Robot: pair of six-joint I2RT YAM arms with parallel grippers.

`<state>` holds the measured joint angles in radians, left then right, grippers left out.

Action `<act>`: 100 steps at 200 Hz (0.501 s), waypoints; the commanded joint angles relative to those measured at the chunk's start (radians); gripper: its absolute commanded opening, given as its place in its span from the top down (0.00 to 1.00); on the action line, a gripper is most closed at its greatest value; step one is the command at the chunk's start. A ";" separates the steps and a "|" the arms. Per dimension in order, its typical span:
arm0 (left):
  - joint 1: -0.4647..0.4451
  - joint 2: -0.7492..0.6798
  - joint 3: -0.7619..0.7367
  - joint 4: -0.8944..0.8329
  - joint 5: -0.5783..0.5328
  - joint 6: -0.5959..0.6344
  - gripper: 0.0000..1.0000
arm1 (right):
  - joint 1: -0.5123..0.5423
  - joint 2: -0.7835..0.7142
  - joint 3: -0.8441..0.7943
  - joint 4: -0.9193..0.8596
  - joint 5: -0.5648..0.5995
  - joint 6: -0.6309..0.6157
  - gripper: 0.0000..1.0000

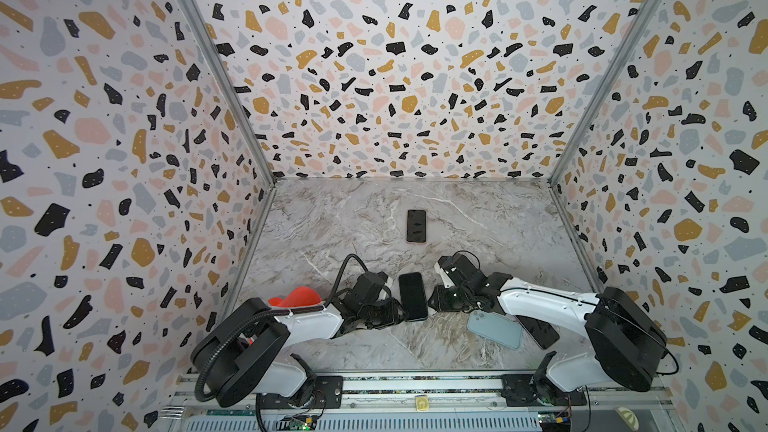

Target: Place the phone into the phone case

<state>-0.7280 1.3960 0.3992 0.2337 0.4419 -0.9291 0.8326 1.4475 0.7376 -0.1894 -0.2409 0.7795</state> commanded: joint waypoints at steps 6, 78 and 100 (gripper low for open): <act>-0.009 0.019 -0.010 0.066 0.023 -0.022 0.64 | 0.020 -0.010 0.005 -0.022 -0.002 0.032 0.75; -0.030 0.076 0.012 0.100 0.028 -0.024 0.66 | 0.031 0.021 0.011 -0.024 -0.026 0.019 0.77; -0.030 0.084 0.013 0.105 0.027 -0.024 0.66 | 0.031 0.035 0.016 -0.023 -0.033 0.016 0.77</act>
<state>-0.7494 1.4605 0.4049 0.3302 0.4648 -0.9543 0.8589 1.4700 0.7368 -0.1940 -0.2661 0.8028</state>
